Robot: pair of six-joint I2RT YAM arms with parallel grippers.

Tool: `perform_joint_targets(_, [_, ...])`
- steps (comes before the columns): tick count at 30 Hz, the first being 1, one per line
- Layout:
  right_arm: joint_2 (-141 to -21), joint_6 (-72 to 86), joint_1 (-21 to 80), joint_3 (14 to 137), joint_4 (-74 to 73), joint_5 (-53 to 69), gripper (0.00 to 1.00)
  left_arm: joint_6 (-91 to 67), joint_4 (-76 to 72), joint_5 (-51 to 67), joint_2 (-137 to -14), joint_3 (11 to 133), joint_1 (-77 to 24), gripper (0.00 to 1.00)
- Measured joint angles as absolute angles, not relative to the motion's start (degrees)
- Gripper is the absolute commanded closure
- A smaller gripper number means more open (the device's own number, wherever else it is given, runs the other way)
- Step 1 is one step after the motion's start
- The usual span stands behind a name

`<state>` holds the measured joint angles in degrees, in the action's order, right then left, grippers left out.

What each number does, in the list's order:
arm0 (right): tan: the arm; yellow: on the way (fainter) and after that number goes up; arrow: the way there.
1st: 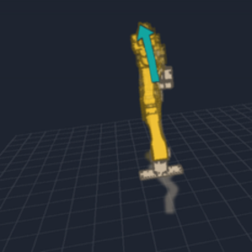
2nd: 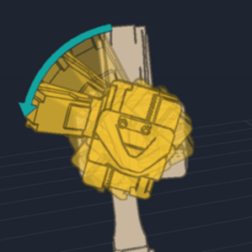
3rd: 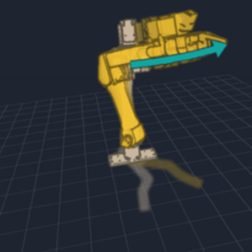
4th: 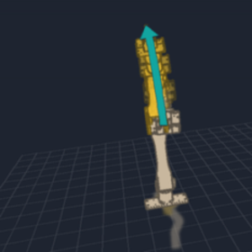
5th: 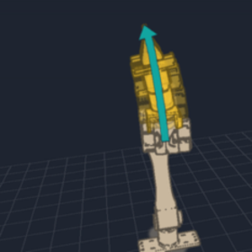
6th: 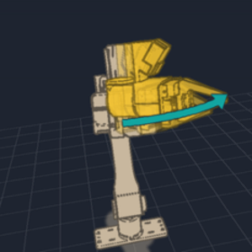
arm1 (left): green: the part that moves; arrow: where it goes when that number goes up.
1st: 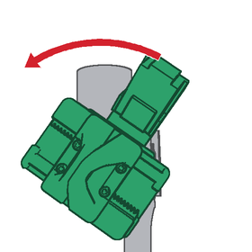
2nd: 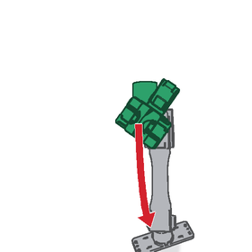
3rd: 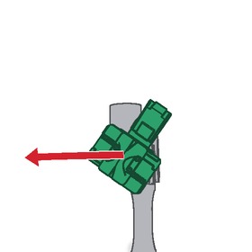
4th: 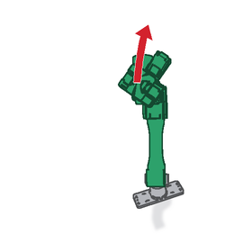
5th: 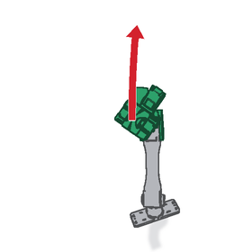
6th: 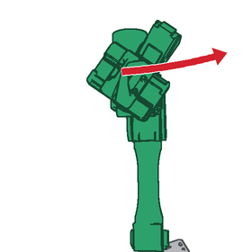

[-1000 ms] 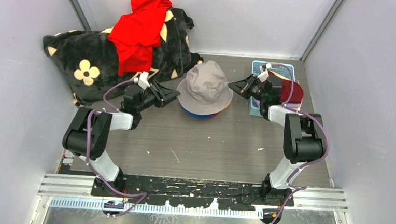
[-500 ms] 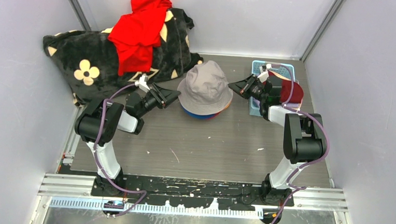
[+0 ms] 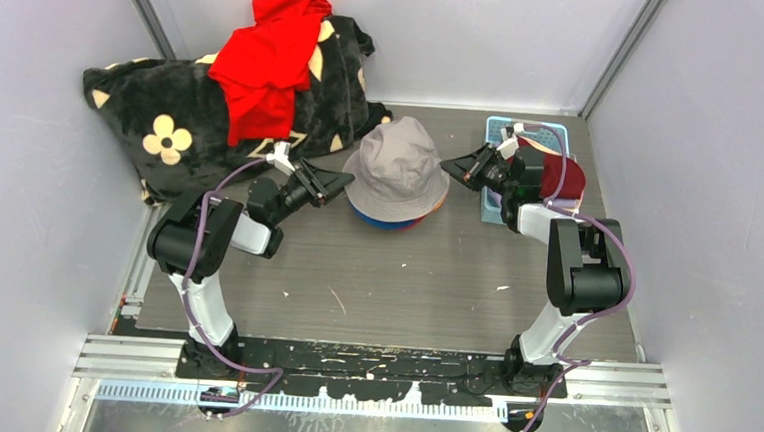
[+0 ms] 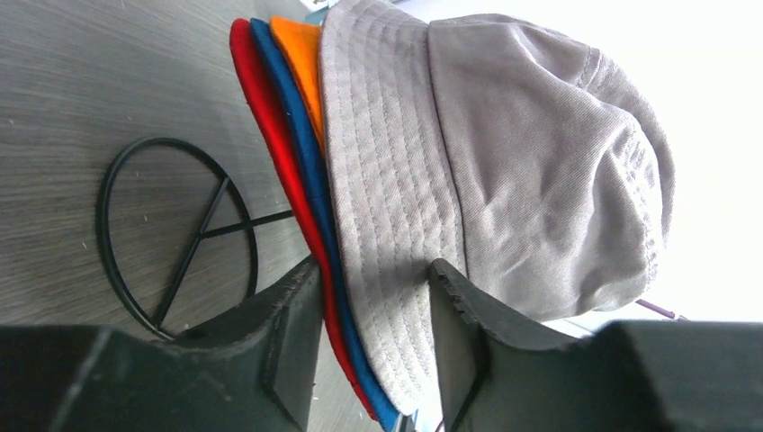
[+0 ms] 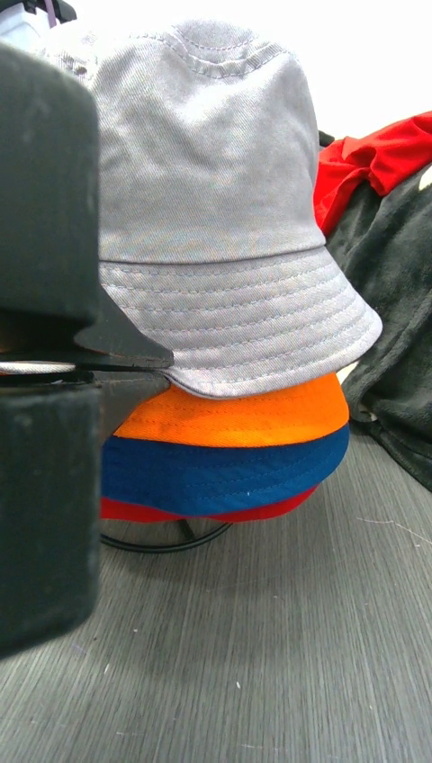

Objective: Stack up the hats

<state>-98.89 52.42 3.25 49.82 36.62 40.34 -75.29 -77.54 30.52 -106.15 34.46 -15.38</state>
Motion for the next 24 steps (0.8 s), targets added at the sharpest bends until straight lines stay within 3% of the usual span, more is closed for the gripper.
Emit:
perform_joint_targets(4, [-98.89, 52.42, 3.14, 49.8, 36.6, 40.36, 0.99, -75.88, -77.41, 29.32, -106.17, 34.61, -15.53, 0.99])
perform_joint_targets(24, [-102.32, 48.64, 3.29, 52.64, 27.14, 37.28, 0.99, -76.09, -81.49, 28.45, -110.67, 36.21, -15.77, 1.0])
